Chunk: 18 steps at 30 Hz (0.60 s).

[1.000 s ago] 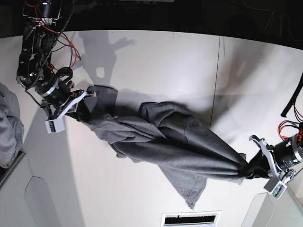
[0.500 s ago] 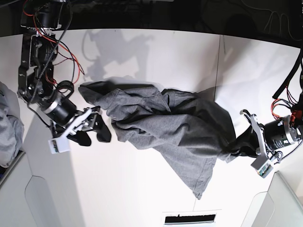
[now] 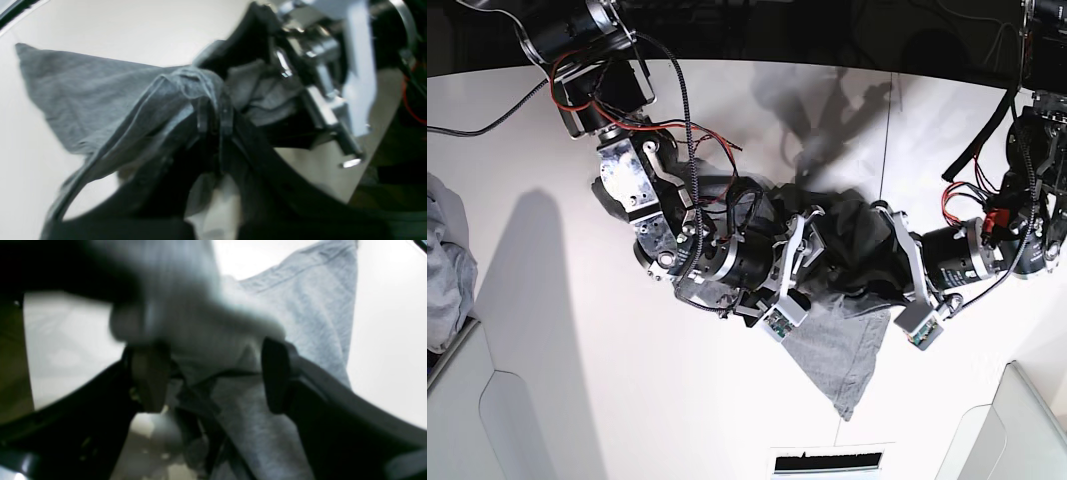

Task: Layout the t-shirt on the table in an organized manner, then fold the t-shirt properly
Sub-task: 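Swing the shirt across with both grippers and release it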

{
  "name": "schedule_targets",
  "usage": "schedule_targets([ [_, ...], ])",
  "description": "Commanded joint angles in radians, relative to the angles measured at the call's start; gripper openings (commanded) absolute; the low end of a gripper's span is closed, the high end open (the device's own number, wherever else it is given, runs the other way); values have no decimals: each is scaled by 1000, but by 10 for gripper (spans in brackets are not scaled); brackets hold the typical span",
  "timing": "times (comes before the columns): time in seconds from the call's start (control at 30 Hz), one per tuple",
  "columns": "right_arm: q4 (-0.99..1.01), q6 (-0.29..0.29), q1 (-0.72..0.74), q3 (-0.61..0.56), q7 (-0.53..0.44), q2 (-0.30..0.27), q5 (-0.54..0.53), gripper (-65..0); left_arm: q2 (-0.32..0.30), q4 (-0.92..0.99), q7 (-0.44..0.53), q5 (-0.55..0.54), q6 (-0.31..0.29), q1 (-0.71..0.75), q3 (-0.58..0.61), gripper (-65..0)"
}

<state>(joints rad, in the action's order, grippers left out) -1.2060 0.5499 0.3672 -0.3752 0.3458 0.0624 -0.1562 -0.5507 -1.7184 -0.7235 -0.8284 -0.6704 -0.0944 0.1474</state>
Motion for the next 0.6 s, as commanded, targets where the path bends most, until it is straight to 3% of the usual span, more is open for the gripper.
schedule_targets([
  [0.0,-7,-4,26,-1,-39,25,-7,-312,-11,-13,34,-19,-8,-19,2,-650],
  [0.1,11,-4,23,-1,-39,54,19,-630,-12,-13,40,0,-8,-22,8,-650],
  [0.27,-10,-4,23,19,-35,51,22,-650,-17,-13,39,48,-7,-27,-5,-650],
  [0.37,-45,-3,23,73,-13,51,21,-650,-32,-13,37,49,-6,-27,-6,-576],
  [0.47,-103,-3,23,143,19,51,14,-650,-37,-13,35,127,44,-24,-6,-499],
  [0.57,-161,-3,24,205,64,51,-27,-650,-37,-6,35,164,87,-24,-6,-477],
])
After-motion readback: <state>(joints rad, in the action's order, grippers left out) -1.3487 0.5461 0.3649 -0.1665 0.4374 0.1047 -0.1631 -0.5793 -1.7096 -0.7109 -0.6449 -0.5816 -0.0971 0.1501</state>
